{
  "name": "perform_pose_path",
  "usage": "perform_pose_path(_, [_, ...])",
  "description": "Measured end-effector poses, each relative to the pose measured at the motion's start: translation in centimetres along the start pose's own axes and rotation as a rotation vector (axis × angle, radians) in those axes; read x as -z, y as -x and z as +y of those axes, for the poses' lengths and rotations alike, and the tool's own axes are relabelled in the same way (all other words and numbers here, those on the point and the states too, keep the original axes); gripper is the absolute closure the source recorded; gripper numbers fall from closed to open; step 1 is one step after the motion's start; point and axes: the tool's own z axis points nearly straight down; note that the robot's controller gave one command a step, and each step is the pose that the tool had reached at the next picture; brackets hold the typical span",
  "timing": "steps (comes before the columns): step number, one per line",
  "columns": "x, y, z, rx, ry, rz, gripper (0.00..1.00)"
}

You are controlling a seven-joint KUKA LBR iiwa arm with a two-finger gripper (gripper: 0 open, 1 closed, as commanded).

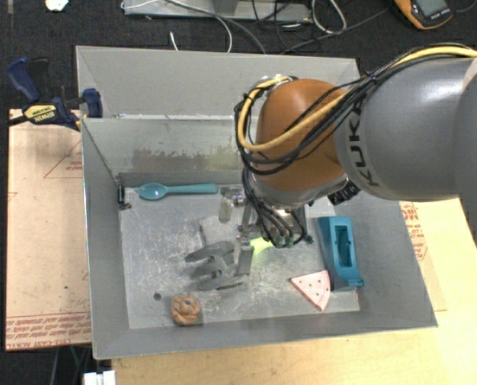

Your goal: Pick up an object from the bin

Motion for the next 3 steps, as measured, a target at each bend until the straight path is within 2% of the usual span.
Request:
perform_pose_path(1, [0.4,0.2,0.0,-0.003,0.001,-0.007,0.0])
perform_pose_path(2, [-4.9,0.9,-1.3,0.023,0.002,-0.013,0.0])
perform_pose_path(3, [-7.8,0.0,-1.7,0.023,0.001,-0.01,0.0])
